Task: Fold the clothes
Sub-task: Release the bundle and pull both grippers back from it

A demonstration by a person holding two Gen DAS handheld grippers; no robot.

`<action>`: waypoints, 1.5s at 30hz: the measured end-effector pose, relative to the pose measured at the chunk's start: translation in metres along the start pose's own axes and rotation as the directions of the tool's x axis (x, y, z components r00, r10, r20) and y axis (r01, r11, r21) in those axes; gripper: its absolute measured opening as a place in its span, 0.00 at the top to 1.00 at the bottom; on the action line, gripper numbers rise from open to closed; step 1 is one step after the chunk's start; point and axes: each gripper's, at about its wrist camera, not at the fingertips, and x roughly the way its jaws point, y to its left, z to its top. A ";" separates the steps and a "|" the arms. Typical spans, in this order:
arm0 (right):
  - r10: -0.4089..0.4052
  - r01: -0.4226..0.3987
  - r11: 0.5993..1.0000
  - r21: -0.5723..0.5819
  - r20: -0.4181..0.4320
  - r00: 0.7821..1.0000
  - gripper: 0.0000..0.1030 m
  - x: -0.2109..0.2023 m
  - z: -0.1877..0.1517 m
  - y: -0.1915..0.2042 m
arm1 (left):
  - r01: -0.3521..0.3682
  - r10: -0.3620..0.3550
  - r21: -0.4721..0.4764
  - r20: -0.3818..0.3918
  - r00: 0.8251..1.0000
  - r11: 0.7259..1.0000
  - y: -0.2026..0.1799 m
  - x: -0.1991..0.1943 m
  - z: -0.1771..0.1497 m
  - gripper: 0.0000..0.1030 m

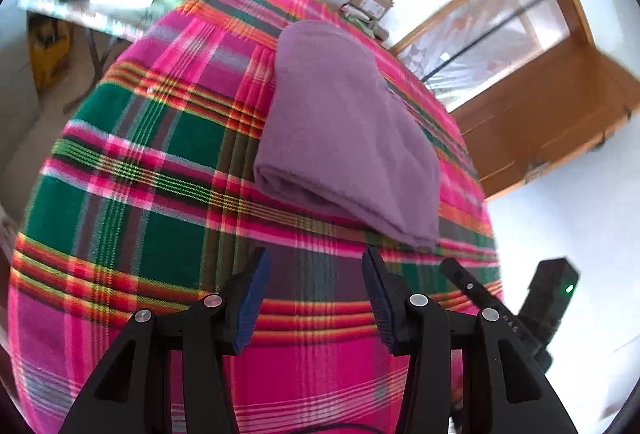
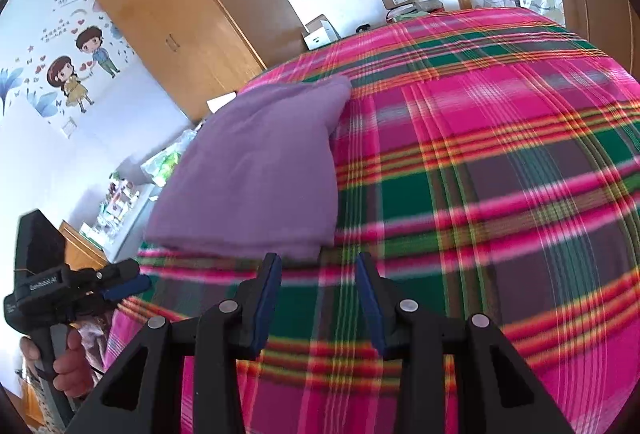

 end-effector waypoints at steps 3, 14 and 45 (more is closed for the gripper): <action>-0.039 0.039 0.999 -0.018 0.001 0.999 0.62 0.001 -0.011 0.002 | -0.017 0.017 0.054 -0.001 1.000 0.998 -0.007 0.004 -0.008 0.52; -0.098 0.099 0.994 -0.038 0.022 0.995 0.62 -0.007 -0.026 0.013 | -0.129 0.123 0.193 0.040 0.992 0.973 -0.023 0.019 -0.022 0.52; -0.247 0.230 0.921 -0.314 -0.014 0.969 0.50 0.031 -0.022 0.064 | -0.337 0.325 0.212 0.091 0.941 0.917 -0.035 0.041 -0.012 0.50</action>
